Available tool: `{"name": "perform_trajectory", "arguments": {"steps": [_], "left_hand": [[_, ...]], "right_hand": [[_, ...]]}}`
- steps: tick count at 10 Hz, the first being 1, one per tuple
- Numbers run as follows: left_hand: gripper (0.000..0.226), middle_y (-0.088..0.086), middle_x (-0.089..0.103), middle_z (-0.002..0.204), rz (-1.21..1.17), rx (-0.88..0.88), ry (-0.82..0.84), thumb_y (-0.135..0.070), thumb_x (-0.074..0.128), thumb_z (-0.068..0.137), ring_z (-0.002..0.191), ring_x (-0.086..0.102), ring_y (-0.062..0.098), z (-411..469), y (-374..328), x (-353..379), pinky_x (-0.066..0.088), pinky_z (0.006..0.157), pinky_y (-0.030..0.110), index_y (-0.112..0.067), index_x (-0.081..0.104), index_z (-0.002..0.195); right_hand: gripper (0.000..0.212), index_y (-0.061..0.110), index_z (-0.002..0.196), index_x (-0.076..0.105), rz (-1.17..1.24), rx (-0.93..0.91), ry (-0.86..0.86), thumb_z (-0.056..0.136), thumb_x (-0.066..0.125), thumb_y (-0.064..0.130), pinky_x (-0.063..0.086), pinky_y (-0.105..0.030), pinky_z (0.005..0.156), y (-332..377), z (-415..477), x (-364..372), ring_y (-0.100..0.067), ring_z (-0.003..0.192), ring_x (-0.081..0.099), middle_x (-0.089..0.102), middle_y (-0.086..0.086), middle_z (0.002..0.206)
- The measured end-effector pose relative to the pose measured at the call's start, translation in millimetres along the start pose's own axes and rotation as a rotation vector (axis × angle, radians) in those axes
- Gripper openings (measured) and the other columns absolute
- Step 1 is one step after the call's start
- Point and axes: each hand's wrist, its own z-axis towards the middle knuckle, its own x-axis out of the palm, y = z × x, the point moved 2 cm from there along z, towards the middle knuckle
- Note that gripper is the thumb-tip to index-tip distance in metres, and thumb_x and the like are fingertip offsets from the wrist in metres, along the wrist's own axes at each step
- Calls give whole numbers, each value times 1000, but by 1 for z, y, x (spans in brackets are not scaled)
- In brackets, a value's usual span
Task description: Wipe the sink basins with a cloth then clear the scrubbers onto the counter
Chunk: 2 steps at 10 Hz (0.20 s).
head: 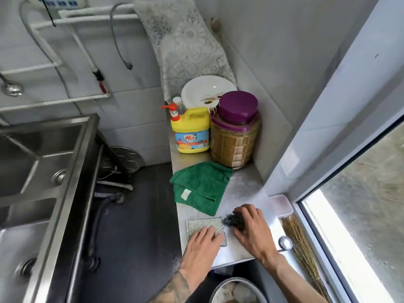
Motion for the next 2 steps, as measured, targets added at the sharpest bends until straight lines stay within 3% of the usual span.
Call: {"name": "perform_trajectory", "arguments": {"steps": [1, 2], "left_hand": [[40, -9, 59, 94, 7, 40, -90, -44, 86, 70, 85, 64, 14, -3, 3, -6, 59, 76, 28, -30, 60, 97], [19, -10, 58, 95, -31, 26, -167, -45, 55, 90, 86, 64, 13, -13, 13, -7, 59, 78, 28, -31, 63, 100]], "right_hand": [[49, 28, 126, 51, -23, -8, -29, 86, 68, 50, 54, -42, 81, 5, -4, -5, -25, 107, 53, 51, 4, 127], [53, 27, 130, 52, -26, -19, -47, 86, 65, 52, 55, -43, 83, 4, -9, -7, -26, 110, 55, 51, 3, 130]]}}
